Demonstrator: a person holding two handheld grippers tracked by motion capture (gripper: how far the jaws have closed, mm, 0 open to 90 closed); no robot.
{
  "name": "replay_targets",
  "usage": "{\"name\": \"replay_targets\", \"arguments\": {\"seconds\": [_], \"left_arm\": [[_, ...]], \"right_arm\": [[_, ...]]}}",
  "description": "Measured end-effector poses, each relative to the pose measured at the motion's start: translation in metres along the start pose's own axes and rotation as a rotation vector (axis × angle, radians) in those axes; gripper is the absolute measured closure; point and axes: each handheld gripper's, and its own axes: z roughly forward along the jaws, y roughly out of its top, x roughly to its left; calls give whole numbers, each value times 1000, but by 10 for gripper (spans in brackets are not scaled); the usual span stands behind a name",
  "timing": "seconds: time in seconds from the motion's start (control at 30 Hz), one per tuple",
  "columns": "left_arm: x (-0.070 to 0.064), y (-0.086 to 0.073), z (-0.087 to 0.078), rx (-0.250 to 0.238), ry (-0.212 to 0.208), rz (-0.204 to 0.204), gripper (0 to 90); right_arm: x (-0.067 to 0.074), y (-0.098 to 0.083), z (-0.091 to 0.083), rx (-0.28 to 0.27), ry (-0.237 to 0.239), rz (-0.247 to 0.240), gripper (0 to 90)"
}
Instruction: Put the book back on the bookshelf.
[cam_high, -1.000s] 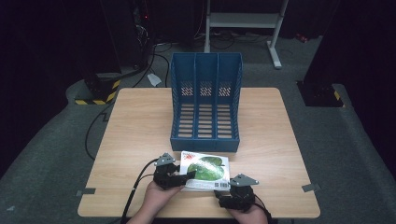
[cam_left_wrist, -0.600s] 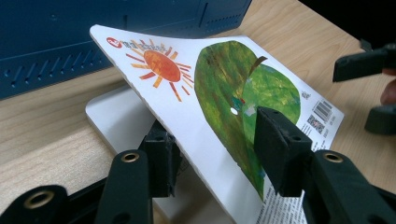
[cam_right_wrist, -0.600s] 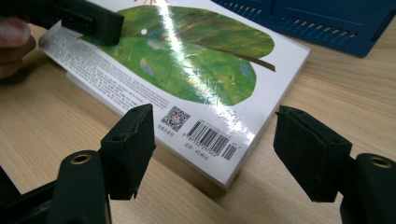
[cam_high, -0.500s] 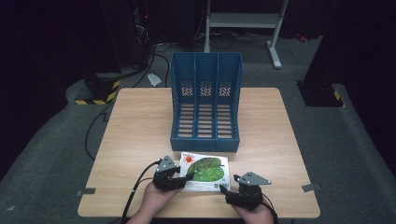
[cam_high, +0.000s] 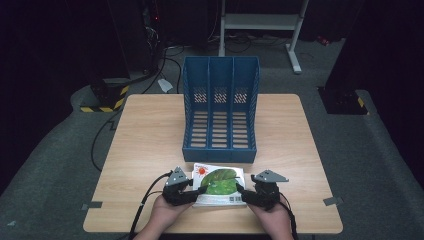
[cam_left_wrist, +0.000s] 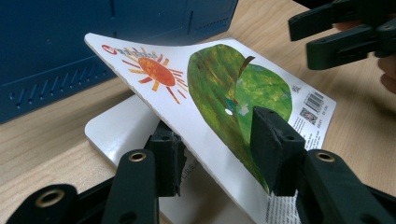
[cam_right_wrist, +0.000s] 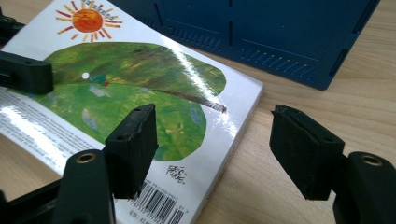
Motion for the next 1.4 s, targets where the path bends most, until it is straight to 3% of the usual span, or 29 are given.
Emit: {"name": "replay_targets", "arguments": {"seconds": [0.1, 0.17, 0.23, 0.63, 0.87, 1.4], "left_arm": [[0, 0, -1, -9, -8, 11, 566], [-1, 0, -2, -15, -11, 20, 572], [-1, 1, -3, -18, -9, 30, 576], [-6, 2, -6, -39, -5, 74, 591], [-8, 2, -7, -50, -4, 96, 599], [-13, 3, -10, -77, -12, 179, 613]], "right_arm": [[-2, -6, 4, 8, 2, 15, 318], [-2, -7, 6, 32, -30, 11, 341], [-4, -8, 4, 23, -13, 37, 344], [1, -13, 7, 42, 32, 13, 303], [0, -13, 11, 64, 56, 42, 296], [-4, -13, 14, 45, 96, 58, 259]]}}
